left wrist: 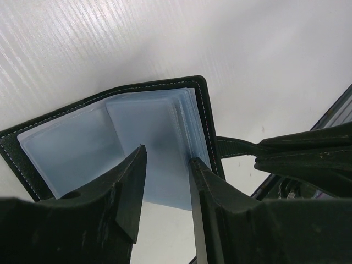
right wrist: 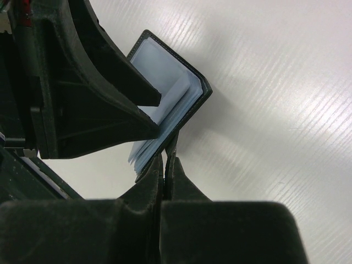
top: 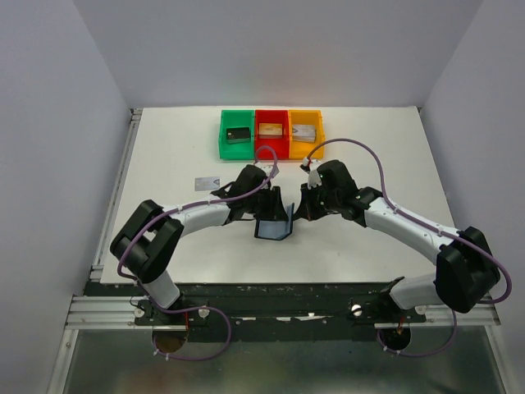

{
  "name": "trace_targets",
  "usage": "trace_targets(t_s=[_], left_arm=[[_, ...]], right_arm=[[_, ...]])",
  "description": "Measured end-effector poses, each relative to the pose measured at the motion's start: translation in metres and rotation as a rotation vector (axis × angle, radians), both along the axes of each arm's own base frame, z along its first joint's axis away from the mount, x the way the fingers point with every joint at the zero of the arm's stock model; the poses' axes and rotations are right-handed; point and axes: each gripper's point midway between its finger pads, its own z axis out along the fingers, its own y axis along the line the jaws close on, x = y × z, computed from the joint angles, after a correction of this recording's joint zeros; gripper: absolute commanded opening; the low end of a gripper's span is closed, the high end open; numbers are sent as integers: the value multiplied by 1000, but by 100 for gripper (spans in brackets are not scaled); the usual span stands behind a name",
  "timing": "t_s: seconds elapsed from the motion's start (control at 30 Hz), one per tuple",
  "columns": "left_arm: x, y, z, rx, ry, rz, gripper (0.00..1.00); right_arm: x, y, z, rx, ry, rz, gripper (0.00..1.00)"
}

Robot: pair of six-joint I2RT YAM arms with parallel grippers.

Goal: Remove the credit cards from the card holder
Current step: Remove the credit card from the card holder.

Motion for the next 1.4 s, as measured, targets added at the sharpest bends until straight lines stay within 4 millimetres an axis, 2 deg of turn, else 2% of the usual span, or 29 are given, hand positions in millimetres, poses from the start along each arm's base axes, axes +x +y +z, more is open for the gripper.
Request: trace_targets(t_s=[0.33, 0.83, 1.17, 1.4], left_arm=[[1, 7, -6, 43, 4, 31, 46], [10, 23, 1, 99, -44, 111, 46], [14, 44, -10, 198, -48, 183, 46], [19, 60, 0, 244, -98, 245, 45]], right_arm=[[0, 0, 0, 0, 1, 2, 0], [0, 0, 0, -1, -1, 5, 0], [0, 0, 0, -3, -3, 6, 0], [0, 0, -1, -4, -3, 5, 0]])
